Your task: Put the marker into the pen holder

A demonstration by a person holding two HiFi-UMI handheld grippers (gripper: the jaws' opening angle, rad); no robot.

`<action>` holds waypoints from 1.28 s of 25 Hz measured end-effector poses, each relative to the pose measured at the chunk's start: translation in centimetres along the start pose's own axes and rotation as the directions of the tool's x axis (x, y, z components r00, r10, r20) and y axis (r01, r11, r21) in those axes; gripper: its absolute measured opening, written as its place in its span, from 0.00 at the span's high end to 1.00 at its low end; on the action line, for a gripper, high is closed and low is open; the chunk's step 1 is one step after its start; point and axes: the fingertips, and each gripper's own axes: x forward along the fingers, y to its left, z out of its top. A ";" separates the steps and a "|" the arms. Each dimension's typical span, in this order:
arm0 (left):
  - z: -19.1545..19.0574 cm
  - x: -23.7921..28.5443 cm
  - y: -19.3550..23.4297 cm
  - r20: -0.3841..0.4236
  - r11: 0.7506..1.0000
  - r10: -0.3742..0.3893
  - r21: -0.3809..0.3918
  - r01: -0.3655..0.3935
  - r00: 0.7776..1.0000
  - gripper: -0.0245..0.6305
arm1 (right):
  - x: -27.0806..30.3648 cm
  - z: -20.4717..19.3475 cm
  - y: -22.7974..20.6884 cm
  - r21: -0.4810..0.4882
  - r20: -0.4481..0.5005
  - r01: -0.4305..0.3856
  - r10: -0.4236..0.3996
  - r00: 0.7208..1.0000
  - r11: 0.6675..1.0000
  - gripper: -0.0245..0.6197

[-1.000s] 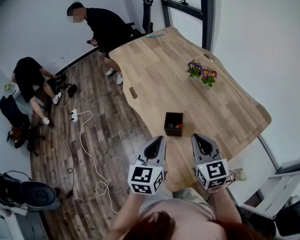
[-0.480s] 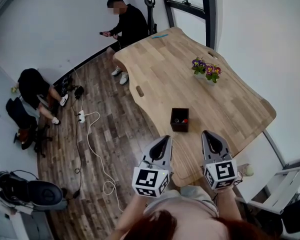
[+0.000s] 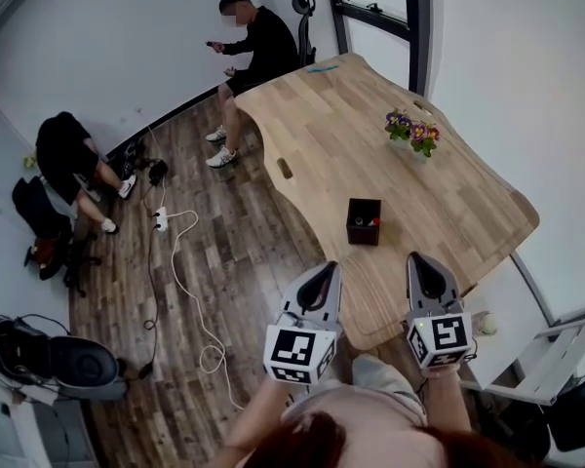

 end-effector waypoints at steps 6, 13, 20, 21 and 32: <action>0.2 -2.8 -0.1 0.034 1.000 0.012 -0.008 -0.012 0.999 0.96 | -2.0 0.2 1.2 -0.025 0.003 0.017 -0.017 1.000 1.000 0.96; 0.6 -5.1 -1.1 0.063 1.000 0.025 0.007 -0.025 0.998 0.96 | -4.4 0.9 2.2 -0.050 0.016 0.021 -0.020 1.000 0.999 0.96; 0.9 -7.3 -1.9 0.082 0.999 0.046 0.000 -0.046 0.996 0.96 | -6.7 1.2 2.7 -0.066 0.030 0.012 -0.010 0.999 0.998 0.96; 0.9 -7.5 -2.0 0.081 0.999 0.050 0.000 -0.050 0.995 0.96 | -7.0 1.2 2.8 -0.062 0.031 0.013 -0.011 0.999 0.998 0.96; 0.9 -9.1 -3.5 0.081 0.998 0.055 -0.016 -0.054 0.995 0.96 | -8.7 2.2 4.0 -0.082 0.047 -0.009 0.013 0.999 0.997 0.96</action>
